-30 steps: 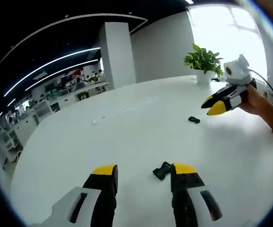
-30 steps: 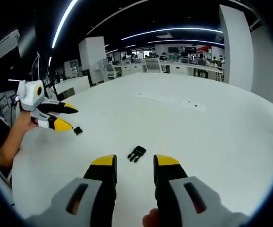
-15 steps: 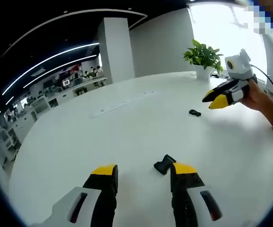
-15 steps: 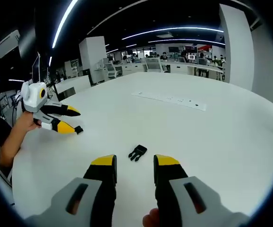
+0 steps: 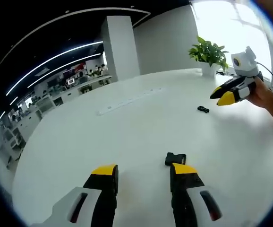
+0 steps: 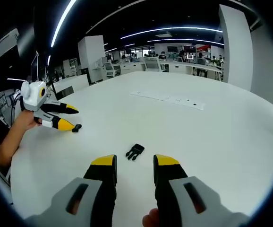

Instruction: Snap the two parts of the plastic buckle together until the buckle closes and remains connected.

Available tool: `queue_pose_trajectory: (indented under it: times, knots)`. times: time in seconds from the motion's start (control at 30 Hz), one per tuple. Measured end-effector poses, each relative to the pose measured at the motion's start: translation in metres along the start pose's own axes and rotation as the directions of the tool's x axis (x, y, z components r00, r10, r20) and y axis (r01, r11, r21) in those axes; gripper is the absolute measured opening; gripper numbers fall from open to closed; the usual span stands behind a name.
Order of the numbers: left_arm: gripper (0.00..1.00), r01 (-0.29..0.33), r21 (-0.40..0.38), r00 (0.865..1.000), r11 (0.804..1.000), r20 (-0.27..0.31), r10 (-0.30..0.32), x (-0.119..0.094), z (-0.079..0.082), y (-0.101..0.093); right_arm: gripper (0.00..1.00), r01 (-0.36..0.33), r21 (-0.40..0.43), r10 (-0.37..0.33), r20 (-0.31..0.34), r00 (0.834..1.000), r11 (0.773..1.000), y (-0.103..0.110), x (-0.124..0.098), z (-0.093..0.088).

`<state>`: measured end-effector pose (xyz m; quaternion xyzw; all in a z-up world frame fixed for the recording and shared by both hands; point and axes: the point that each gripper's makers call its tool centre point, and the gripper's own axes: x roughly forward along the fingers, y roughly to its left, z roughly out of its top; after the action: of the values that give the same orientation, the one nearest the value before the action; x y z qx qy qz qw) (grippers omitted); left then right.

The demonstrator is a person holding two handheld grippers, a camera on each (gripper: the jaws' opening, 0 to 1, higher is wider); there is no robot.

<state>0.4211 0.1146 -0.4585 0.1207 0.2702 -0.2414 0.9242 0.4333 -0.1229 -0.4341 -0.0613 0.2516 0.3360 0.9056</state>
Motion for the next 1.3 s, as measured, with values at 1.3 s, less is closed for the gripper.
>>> queue_pose_trajectory:
  times: [1.3]
  knots:
    - [0.45, 0.058, -0.047, 0.996, 0.997, 0.068, -0.054, -0.008, 0.013, -0.008, 0.31, -0.065, -0.049, 0.062, -0.06, 0.996, 0.997, 0.026, 0.019, -0.016]
